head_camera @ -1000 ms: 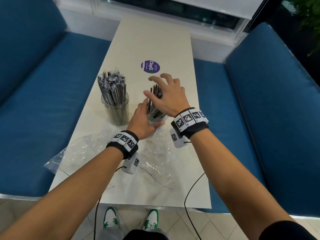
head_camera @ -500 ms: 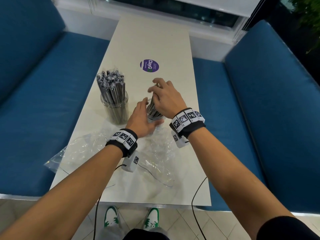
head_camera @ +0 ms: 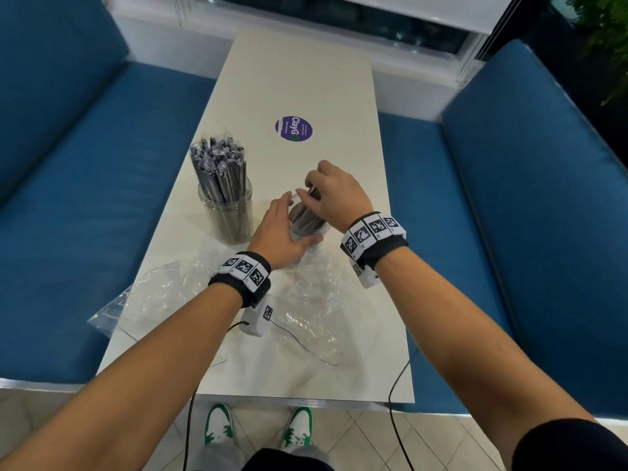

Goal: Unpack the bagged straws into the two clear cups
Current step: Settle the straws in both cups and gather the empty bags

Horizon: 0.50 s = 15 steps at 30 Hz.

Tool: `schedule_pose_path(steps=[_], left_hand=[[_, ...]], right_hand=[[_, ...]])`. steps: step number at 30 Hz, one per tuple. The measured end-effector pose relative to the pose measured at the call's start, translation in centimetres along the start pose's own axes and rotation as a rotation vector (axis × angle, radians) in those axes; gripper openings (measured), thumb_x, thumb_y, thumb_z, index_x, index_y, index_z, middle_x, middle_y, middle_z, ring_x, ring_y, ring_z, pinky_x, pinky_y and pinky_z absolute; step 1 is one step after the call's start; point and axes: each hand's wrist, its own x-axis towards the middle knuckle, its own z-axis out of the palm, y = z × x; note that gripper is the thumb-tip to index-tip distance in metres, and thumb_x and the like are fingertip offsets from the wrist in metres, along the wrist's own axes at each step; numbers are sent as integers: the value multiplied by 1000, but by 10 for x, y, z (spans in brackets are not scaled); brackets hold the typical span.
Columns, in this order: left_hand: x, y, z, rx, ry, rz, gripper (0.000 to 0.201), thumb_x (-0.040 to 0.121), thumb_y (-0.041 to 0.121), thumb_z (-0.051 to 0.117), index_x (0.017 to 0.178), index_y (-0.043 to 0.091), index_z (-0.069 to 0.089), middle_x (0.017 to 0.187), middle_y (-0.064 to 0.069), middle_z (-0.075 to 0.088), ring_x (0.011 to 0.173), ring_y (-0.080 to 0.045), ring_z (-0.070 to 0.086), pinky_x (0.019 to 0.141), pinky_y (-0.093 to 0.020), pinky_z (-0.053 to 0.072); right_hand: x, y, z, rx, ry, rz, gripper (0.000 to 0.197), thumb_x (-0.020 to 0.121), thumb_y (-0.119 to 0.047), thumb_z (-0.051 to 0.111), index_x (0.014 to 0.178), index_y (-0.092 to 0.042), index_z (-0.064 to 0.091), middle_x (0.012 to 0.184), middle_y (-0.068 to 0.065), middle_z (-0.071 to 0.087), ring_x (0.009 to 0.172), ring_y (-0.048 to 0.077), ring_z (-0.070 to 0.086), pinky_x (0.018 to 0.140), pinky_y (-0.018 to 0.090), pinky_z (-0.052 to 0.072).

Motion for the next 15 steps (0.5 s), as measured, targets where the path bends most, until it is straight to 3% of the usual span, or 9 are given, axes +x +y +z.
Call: schedule_pose_path(steps=[3, 6, 9, 11, 13, 15], left_hand=[[0, -1, 0, 10, -8, 16, 116, 84, 64, 81, 168, 14, 18, 162, -5, 38, 150, -23, 40, 118, -46, 42], [-1, -1, 1, 17, 5, 12, 117, 84, 59, 83, 168, 12, 17, 163, -8, 37, 152, -24, 40, 120, -47, 42], [0, 1, 0, 2, 0, -1, 115, 83, 54, 86, 167, 12, 21, 163, -8, 38, 150, -25, 43, 118, -46, 44], [2, 3, -1, -6, -13, -16, 110, 83, 49, 88, 166, 16, 23, 159, -6, 41, 146, -25, 46, 115, -44, 45], [2, 2, -1, -7, -14, -21, 103, 83, 47, 88, 162, 18, 28, 154, -5, 43, 142, -25, 49, 110, -43, 47], [2, 0, -1, -13, -9, -6, 100, 81, 51, 88, 158, 19, 32, 151, -6, 45, 141, -26, 49, 111, -45, 48]], right_hand=[[7, -9, -10, 21, 82, 181, 32, 101, -32, 63, 97, -1, 68, 99, 16, 62, 81, 37, 62, 69, 43, 52], [9, -18, -9, -120, -24, 333, 42, 107, -45, 50, 116, -6, 64, 116, 14, 61, 99, 35, 65, 75, 38, 45], [6, -27, -2, -271, -126, 316, 59, 107, -60, 33, 130, -14, 60, 130, 10, 60, 114, 35, 61, 83, 43, 44], [6, -27, -6, -341, -148, 309, 69, 102, -70, 26, 131, -20, 63, 135, 6, 60, 125, 34, 54, 95, 52, 39], [8, -23, -11, -386, -169, 205, 68, 99, -73, 29, 125, -23, 67, 137, 5, 59, 129, 32, 50, 103, 59, 33], [9, -16, -13, -334, -214, 39, 55, 100, -64, 41, 120, -20, 68, 134, 6, 58, 124, 31, 52, 100, 56, 41]])
